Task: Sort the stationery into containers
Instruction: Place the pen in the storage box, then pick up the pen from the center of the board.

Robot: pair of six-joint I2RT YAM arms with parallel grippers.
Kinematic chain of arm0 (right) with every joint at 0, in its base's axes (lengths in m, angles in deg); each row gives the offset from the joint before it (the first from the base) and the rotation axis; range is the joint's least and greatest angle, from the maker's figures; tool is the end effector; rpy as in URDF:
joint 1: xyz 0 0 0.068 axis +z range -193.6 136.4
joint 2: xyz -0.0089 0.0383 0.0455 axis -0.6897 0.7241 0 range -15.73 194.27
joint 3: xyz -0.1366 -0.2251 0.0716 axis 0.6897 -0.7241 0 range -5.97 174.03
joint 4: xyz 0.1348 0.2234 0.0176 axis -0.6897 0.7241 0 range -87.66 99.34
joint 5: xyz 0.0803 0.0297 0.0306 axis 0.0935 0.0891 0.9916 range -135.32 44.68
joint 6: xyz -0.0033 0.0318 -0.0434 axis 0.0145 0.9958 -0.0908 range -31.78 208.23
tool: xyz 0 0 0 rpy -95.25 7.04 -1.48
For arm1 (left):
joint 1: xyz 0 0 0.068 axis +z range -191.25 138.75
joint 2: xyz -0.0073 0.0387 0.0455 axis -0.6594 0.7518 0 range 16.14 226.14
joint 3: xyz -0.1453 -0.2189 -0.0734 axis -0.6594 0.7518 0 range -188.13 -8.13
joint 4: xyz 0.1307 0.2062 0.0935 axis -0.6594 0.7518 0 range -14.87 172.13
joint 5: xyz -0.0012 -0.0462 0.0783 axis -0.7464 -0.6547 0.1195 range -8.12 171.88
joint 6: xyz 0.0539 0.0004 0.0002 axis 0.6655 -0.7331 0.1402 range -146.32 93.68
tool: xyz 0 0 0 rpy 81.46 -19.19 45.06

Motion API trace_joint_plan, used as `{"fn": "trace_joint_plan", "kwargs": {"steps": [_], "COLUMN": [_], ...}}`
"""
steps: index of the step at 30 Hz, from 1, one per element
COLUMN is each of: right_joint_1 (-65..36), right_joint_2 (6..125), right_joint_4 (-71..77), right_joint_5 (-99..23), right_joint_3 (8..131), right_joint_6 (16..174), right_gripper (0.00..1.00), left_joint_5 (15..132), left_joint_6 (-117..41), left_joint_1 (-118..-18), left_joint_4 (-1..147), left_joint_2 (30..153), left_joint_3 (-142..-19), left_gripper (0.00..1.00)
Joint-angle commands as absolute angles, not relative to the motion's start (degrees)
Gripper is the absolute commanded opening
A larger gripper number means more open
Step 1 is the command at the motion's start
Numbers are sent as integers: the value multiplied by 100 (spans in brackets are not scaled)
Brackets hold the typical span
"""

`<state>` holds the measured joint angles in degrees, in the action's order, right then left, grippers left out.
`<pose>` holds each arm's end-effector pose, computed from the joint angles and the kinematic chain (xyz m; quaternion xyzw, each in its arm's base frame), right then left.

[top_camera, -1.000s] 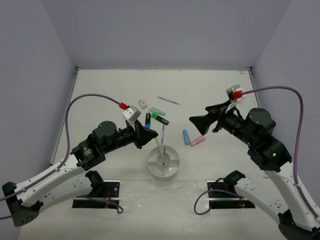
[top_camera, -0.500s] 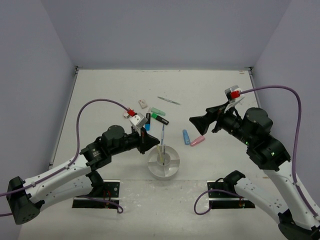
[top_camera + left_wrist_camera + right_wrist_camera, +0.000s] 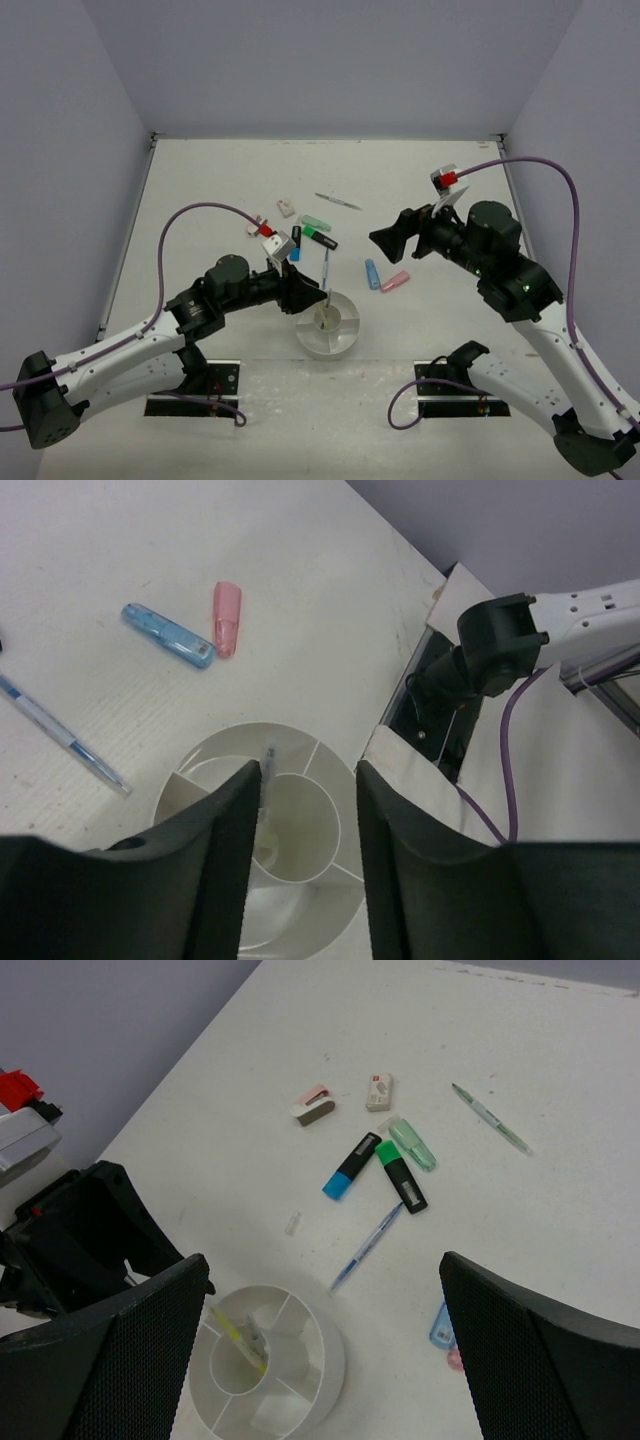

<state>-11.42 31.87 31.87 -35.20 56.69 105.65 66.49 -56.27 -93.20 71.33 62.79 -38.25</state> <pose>0.1393 0.0951 0.4029 -0.1547 0.7740 0.3192 0.5245 0.1137 -0.1604 0.2694 0.2298 0.7440 -0.4845 0.3988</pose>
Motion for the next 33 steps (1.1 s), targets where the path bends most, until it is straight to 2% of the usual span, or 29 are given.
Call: {"fn": "trace_joint_plan", "kwargs": {"steps": [1, 6, 9, 12, 14, 17, 19, 21, 27, 33], "right_joint_1": [-1161, -1144, -1121, -1113, -991, -709, -579, -511, -339, -211], "right_joint_2": [3456, 4146, 4766, 5206, 5536, 6094, 6443, 6730, 7627, 8575], "right_joint_4": [2949, 3450, 3990, 4324, 4599, 4818, 4876, 4897, 4848, 4893], "right_joint_5": [-3314, -3826, -4303, -4704, -4913, -5275, -5368, -5402, -5525, -5454], "right_joint_3": [5706, 6109, 6262, 6379, 6595, 6795, 6849, 6883, 7231, 7757], "right_joint_6": [10884, 11846, 12290, 12720, 12933, 13234, 13451, 13624, 13750, 13598], "right_gripper": [99, 97, 90, 88, 87, 81, 75, 74, 74, 68], "left_joint_5": [6343, 6583, 7015, 7827, 8965, 10054, 10360, 10599, 10434, 10473], "left_joint_6": [-5575, -5430, -5341, -5384, -5775, -6155, -6290, -6654, -7343, -7170], "left_joint_1": [-9355, -9346, -9344, -9346, -9345, -9322, -9244, -8997, -7652, -7456], "left_joint_4": [6783, 7256, 7486, 8283, 8861, 9856, 10313, 10757, 11729, 11901], "left_joint_2": [6316, 6299, 6317, 6511, 6670, 6977, 7192, 7369, 7589, 7658], "left_joint_3": [-3921, -4363, -4746, -5453, -5890, -6561, -6866, -7056, -6905, -6820], "left_gripper": [55, 77, 83, 90, 100, 100, 100, 100, 100, 100]}}
